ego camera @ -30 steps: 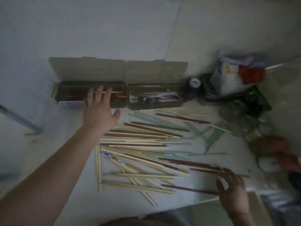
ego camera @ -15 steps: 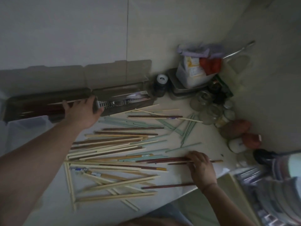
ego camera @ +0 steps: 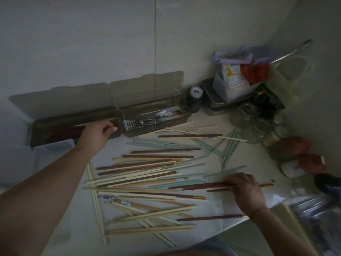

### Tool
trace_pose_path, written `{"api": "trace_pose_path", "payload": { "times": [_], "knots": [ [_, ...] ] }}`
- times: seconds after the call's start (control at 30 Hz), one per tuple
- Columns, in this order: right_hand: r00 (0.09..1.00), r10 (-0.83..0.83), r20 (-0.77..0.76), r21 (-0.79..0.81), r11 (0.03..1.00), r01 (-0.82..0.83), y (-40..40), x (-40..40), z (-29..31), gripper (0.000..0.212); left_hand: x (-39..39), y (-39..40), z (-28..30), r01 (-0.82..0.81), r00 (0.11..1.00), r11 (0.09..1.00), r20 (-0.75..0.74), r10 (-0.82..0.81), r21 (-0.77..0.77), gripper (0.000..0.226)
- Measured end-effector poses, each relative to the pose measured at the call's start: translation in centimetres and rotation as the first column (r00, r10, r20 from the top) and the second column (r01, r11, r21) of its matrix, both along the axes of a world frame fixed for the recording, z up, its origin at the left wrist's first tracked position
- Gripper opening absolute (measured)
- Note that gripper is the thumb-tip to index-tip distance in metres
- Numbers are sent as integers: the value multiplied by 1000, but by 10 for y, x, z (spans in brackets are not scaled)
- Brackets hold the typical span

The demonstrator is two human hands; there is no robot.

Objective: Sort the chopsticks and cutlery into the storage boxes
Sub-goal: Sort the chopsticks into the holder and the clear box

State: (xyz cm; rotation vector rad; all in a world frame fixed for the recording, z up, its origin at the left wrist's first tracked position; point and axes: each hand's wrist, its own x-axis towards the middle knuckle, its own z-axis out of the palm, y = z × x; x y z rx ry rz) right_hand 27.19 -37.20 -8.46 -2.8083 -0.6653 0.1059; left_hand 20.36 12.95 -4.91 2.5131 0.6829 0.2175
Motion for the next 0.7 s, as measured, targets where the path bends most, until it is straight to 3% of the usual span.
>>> {"api": "trace_pose_path", "payload": {
  "times": [0.2,0.27,0.3,0.33,0.37,0.47,0.57,0.63,0.7],
  "knots": [
    [997,51,56,52,997,-54,1,5,9,27,8,10,-2,-79,996,996,49,81,-51,20],
    [992,60,114,112,991,-72,-3,9,11,11,8,11,2,-151,986,987,62,154,-48,21],
    [990,60,128,140,987,-78,-5,13,13,10,7,10,5,-176,979,984,92,179,-41,22],
    [990,59,130,182,980,-82,-3,17,18,25,4,7,9,-180,975,984,134,180,-18,22],
    [988,70,136,207,973,-97,1,23,20,32,0,1,13,-150,973,988,181,143,25,22],
    [988,90,129,213,970,-116,36,33,35,9,-12,-36,31,124,948,977,271,-168,171,23],
    [969,187,161,251,942,-223,97,33,45,15,-18,-77,45,474,834,816,130,-537,331,38],
    [947,250,202,281,911,-301,140,28,55,11,-18,-92,49,557,782,735,53,-620,386,42],
    [936,284,209,352,871,-343,176,22,62,14,-22,-91,51,551,774,747,109,-624,371,33]
  ]
}}
